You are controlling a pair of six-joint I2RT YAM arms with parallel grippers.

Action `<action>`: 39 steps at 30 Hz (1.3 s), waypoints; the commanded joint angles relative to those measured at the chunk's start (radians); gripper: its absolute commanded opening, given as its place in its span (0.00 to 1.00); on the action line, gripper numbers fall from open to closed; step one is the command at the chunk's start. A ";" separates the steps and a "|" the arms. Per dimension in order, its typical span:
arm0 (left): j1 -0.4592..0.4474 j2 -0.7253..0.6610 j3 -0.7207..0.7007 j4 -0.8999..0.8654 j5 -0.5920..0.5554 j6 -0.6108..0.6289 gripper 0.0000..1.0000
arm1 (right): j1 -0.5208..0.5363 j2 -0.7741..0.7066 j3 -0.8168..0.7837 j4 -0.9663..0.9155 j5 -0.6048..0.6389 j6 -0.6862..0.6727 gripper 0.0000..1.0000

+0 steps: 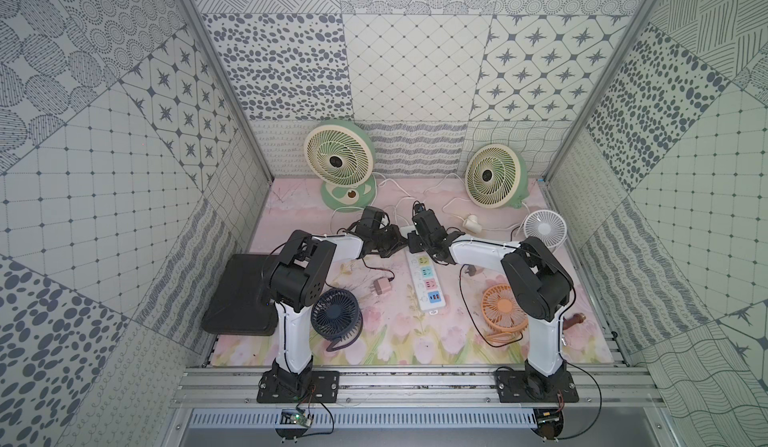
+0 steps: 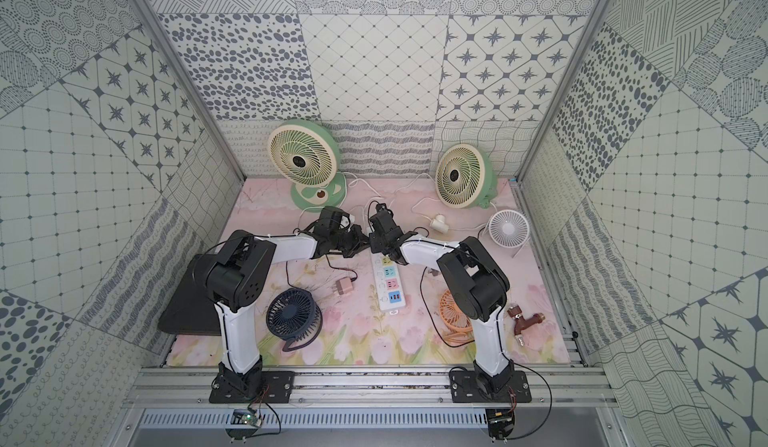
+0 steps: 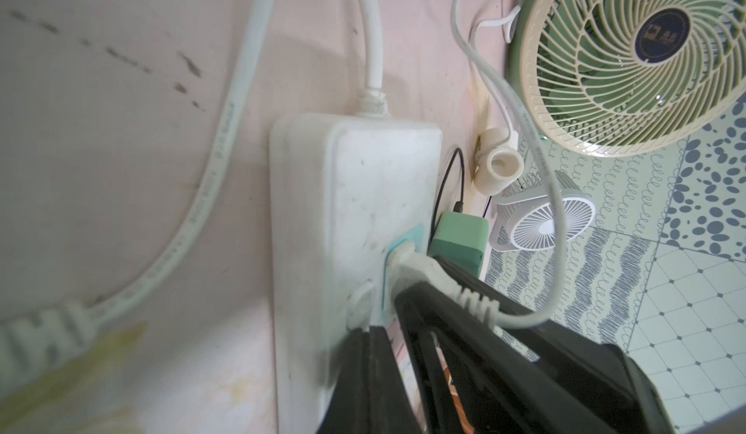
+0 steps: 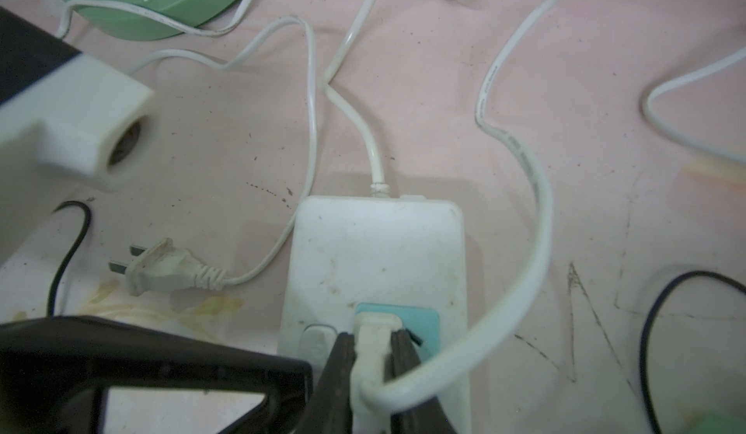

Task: Unplug the desk fan from the power strip
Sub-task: Remove the plug from the socket.

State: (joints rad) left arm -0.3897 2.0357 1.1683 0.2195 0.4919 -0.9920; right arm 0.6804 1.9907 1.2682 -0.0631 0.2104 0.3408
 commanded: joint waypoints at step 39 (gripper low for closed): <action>-0.013 0.031 -0.074 0.014 -0.019 -0.002 0.00 | 0.024 -0.019 0.028 0.014 -0.026 -0.001 0.00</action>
State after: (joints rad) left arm -0.3996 2.0647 1.1107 0.3939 0.5270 -1.0103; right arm 0.6586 1.9717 1.2621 -0.0719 0.1421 0.3771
